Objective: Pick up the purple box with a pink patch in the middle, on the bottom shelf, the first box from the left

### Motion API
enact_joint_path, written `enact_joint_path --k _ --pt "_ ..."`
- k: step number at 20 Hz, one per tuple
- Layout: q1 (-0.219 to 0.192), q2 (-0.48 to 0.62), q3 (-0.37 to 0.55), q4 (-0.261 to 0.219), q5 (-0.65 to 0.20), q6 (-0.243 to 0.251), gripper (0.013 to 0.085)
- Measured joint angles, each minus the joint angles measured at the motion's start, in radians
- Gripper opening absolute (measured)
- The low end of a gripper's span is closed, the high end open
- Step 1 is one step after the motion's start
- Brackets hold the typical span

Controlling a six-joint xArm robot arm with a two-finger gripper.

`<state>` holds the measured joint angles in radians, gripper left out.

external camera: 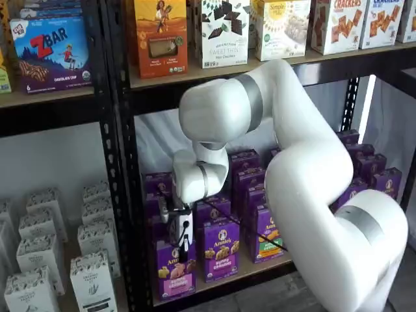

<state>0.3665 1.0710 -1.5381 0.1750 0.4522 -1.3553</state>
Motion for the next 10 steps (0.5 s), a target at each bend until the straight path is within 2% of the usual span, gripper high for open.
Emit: enact_joint_path --k 10 --pt "0.000 -0.045 0.061 0.012 -0.014 -0.012 0.0330"
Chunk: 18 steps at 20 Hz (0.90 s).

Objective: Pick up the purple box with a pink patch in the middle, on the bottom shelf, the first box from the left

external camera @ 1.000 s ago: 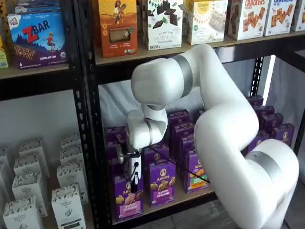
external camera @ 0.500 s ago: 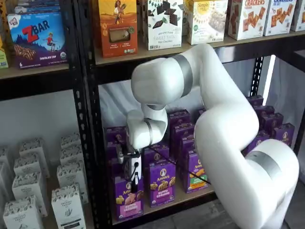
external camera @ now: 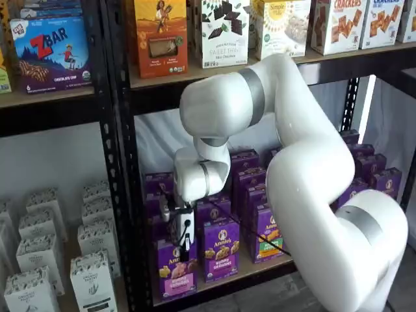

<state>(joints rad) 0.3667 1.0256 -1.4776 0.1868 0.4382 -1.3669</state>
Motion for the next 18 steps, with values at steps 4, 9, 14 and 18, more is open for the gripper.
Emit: enact_joint_path --k 4,9,14,18 --pt "0.003 -0.042 0.054 0.002 -0.014 -0.001 0.0330" --pt "0.005 -0.112 0.138 0.020 -0.035 -0.016 0.0330" --pt "0.001 -0.217 0.251 0.046 -0.040 -0.045 0.0330" --pt "0.002 -0.305 0.341 0.073 -0.044 -0.069 0.0330"
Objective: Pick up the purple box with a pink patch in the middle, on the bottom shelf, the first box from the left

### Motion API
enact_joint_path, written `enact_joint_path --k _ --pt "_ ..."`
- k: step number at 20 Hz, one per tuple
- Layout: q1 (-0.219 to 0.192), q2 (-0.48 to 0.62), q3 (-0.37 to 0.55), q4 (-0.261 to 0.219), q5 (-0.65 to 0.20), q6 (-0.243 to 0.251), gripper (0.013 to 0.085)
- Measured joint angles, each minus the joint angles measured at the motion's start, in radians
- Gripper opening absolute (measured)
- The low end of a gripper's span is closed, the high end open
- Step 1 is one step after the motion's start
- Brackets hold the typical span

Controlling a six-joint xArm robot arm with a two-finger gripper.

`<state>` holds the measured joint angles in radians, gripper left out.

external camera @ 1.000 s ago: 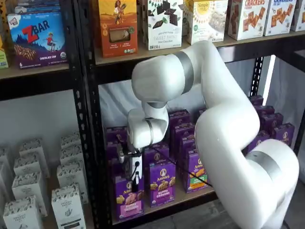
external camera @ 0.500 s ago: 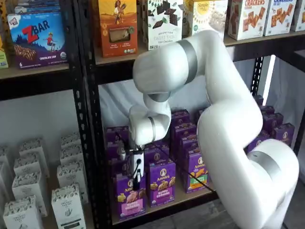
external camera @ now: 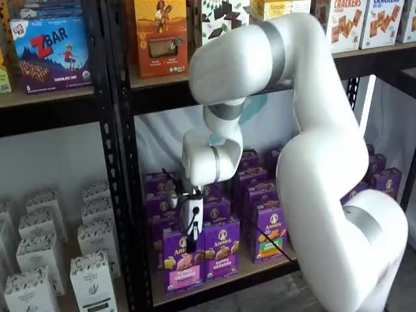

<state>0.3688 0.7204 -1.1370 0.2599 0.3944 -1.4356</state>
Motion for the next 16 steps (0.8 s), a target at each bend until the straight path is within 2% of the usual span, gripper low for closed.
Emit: enact_joint_path --k 3,12,16 --pt "0.001 -0.063 0.058 0.001 0.012 0.002 0.0330" --pt "0.016 -0.219 0.199 -0.052 0.041 0.066 0.0330" --pt "0.020 -0.273 0.248 -0.052 0.052 0.072 0.0330"
